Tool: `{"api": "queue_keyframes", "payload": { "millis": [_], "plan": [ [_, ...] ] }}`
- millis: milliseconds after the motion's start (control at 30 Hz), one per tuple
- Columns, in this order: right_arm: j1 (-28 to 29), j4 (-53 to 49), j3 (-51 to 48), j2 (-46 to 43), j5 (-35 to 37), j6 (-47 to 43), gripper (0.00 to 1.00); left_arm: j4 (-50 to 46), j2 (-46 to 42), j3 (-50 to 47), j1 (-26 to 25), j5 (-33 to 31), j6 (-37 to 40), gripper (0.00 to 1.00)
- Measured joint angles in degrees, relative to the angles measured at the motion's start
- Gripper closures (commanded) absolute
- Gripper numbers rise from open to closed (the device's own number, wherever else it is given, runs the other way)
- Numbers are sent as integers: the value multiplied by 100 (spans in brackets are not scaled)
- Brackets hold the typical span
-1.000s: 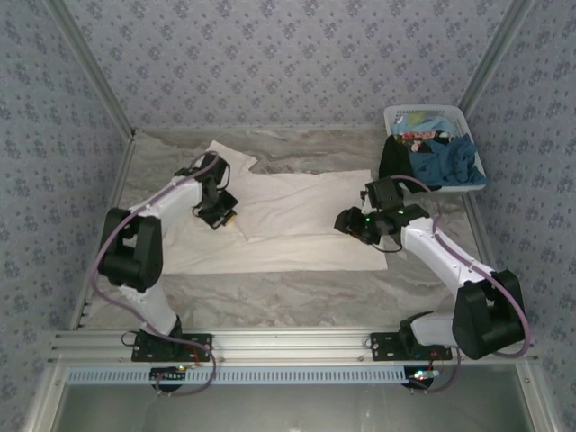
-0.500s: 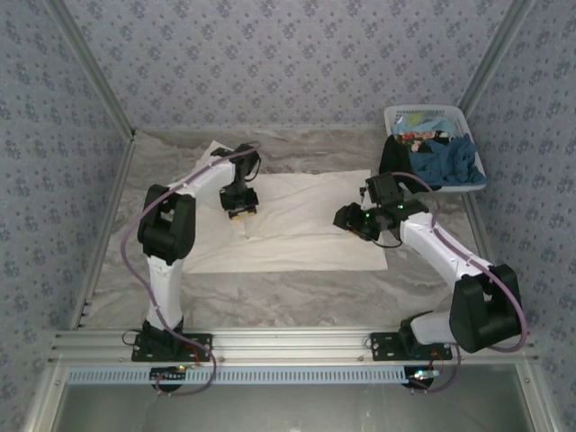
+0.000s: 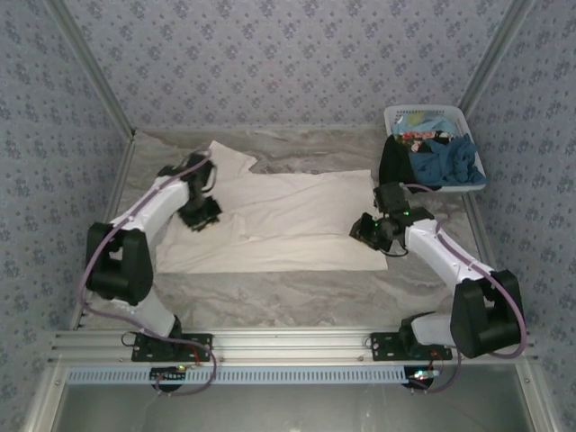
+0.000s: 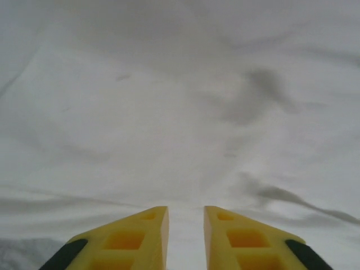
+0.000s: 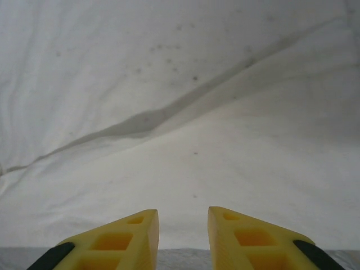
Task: Fold and stack the t-shirts
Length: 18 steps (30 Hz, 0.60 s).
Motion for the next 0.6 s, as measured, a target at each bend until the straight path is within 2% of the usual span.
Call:
{"api": "queue_keyframes", "payload": {
  "millis": [67,167,433,600],
  "plan": [
    [-2,-85,-4,101,85,11,72,109,-7,-466,542,229,-107,81],
    [-2,-151,-4,393,205,31,73,221,98,-726,916,439,-157,82],
    [15,-522,-7,1213,564,111,72,658,549,-765,955,470,-356,82],
    [72,-730,-9,1373,684,136,70,800,306,-1261,953,304,-699,82]
  ]
}}
